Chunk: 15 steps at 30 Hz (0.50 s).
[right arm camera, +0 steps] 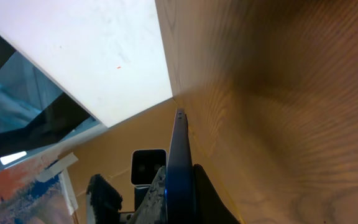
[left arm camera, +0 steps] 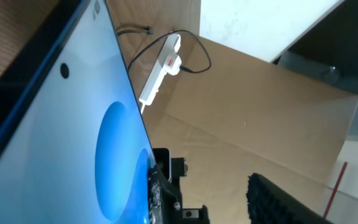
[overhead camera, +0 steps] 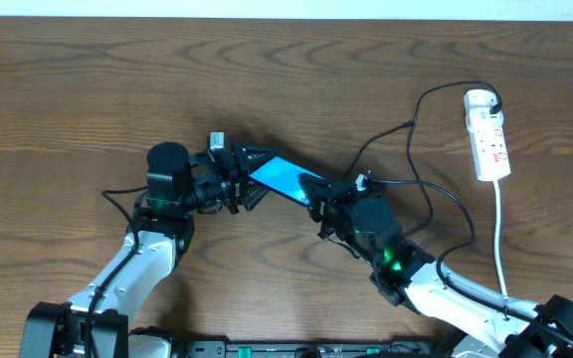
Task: Plug charger to phone and switch on socket
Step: 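Hold the phone with the left gripper and release the right gripper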
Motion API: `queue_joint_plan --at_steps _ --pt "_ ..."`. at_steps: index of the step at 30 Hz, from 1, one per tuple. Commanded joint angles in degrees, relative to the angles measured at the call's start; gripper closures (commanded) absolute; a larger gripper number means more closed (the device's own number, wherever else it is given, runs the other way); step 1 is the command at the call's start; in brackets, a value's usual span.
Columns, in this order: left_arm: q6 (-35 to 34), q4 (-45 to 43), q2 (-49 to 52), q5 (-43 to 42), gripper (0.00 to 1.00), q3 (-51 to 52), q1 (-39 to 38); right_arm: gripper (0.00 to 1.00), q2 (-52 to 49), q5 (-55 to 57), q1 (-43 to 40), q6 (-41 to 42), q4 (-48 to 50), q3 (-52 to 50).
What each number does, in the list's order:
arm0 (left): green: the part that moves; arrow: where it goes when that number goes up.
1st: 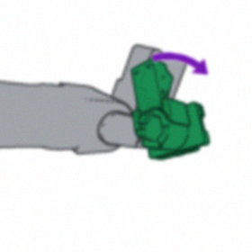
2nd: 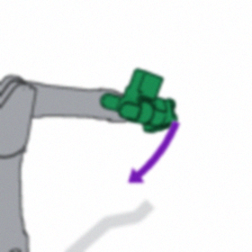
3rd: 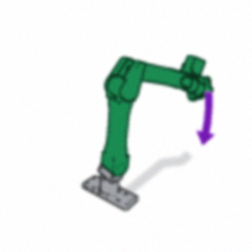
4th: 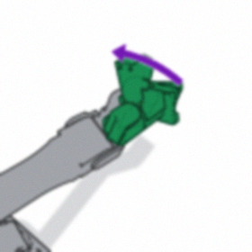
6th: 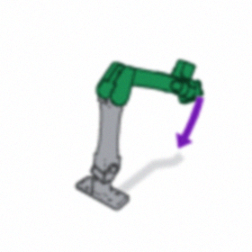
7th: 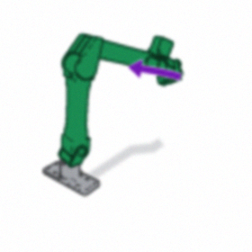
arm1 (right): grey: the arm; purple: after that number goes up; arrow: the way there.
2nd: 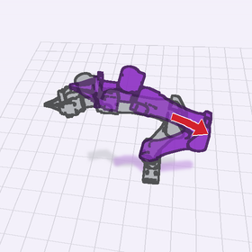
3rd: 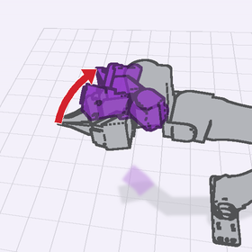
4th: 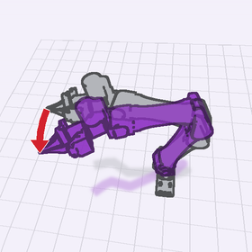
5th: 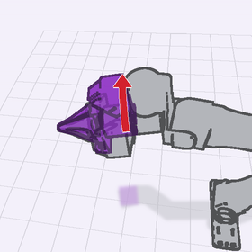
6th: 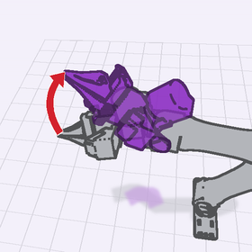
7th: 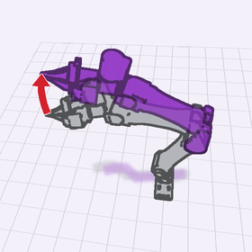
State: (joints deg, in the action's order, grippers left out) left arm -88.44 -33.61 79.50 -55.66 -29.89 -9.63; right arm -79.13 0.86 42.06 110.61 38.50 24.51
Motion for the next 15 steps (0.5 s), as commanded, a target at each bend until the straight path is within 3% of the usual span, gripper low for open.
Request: queue_joint_plan --at_steps 1,15 --pt "-0.02 -0.33 0.11 0.46 0.38 -0.57 -0.11 0.99 0.37 2.38 1.42 1.16 0.66 0.07" --pt "-1.66 -0.31 0.11 0.79 0.58 -0.57 -0.59 0.99 0.37 9.81 6.05 -5.44 2.03 0.13"
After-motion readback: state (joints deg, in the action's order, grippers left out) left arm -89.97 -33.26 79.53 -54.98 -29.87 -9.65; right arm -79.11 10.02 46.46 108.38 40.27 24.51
